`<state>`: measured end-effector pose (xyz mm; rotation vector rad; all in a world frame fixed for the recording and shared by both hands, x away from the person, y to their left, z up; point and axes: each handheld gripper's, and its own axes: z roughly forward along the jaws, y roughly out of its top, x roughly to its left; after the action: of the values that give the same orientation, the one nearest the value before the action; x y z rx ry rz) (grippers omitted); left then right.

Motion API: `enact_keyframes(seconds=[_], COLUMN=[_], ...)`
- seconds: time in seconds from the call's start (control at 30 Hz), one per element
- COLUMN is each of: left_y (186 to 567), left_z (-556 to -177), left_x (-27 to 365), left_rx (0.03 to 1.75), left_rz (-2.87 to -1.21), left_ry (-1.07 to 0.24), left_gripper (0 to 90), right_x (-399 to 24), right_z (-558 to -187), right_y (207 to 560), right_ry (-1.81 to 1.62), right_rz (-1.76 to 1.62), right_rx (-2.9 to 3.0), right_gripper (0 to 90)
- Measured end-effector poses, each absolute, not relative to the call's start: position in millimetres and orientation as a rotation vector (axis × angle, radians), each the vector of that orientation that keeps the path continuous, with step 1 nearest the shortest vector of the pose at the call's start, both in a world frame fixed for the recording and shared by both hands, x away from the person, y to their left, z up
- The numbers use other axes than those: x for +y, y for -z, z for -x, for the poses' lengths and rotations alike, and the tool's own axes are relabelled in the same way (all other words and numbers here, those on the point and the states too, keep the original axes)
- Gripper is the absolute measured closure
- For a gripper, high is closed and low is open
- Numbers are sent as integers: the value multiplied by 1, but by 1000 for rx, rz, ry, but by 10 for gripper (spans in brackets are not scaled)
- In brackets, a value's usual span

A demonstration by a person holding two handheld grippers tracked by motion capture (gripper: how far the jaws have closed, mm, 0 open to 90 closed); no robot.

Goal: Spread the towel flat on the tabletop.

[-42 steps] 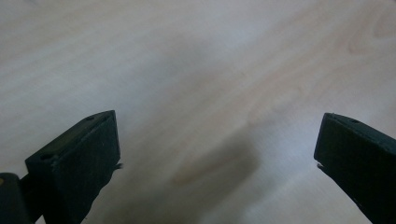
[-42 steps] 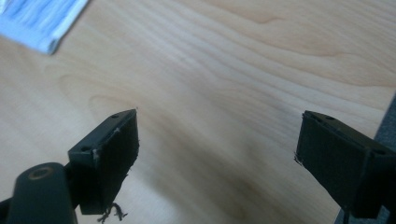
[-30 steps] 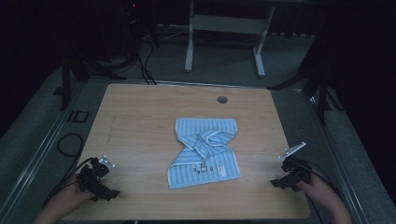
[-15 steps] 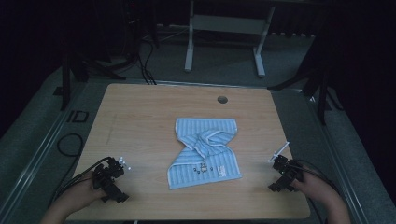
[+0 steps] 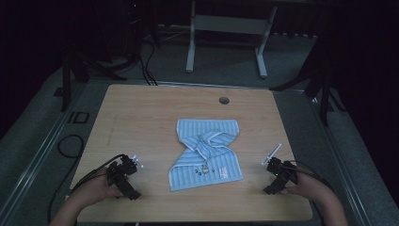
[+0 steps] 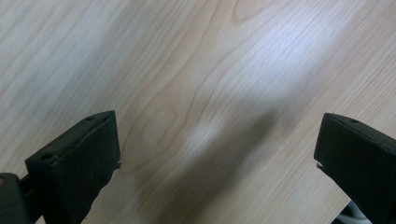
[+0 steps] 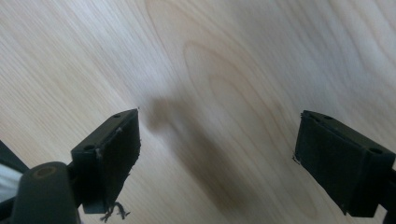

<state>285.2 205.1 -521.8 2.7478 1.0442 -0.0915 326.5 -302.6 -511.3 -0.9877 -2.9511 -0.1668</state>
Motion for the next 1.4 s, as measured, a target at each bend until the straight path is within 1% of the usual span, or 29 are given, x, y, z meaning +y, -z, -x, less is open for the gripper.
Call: enact_keyframes(seconds=[0.1, 0.13, 0.2, 0.23, 0.27, 0.3, 0.73, 0.83, 0.87, 0.97, 1.2, 1.23, 1.3, 1.33, 1.37, 1.4], left_y=[520, 520, 519, 518, 518, 518, 509, 510, 510, 510, 509, 509, 509, 509, 508, 508], left_z=[-289, -290, -293, -294, -294, -296, -307, -312, -312, -316, -324, -327, -329, -329, -332, -332], left_x=[196, 194, 188, 183, 183, 176, 136, 120, 120, 103, 86, 81, 76, 76, 71, 71], left_rx=[1025, 1022, 1002, 990, 990, 976, 874, 848, 848, 812, 798, 789, 793, 793, 787, 787], left_rz=[-2758, -2757, -2764, -2762, -2762, -2769, -2817, -2836, -2836, -2844, -2846, -2843, -2833, -2833, -2827, -2827], left_ry=[72, 73, 60, 71, 71, 66, 49, 46, 46, 52, 53, 47, 31, 31, 23, 23], left_gripper=[1, 1, 1, 1, 1, 1, 1, 1, 1, 1, 1, 8, 55, 55, 56, 65], right_x=[-298, -296, -292, -290, -290, -288, -269, -262, -262, -255, -247, -244, -240, -240, -235, -235], right_z=[-329, -330, -333, -336, -336, -338, -354, -356, -356, -360, -368, -370, -373, -373, -375, -375], right_y=[510, 510, 508, 507, 507, 505, 503, 501, 501, 498, 497, 496, 496, 496, 495, 495], right_ry=[177, 195, 205, 218, 218, 225, 236, 259, 259, 279, 313, 320, 330, 330, 357, 357], right_rz=[966, 967, 967, 944, 944, 946, 908, 889, 889, 872, 878, 882, 880, 880, 868, 868], right_rx=[-2961, -2958, -2966, -2977, -2977, -2981, -3016, -3036, -3036, -3047, -3027, -3025, -3031, -3031, -3050, -3050], right_gripper=[147, 166, 174, 206, 206, 226, 237, 263, 263, 264, 274, 275, 276, 276, 316, 316])
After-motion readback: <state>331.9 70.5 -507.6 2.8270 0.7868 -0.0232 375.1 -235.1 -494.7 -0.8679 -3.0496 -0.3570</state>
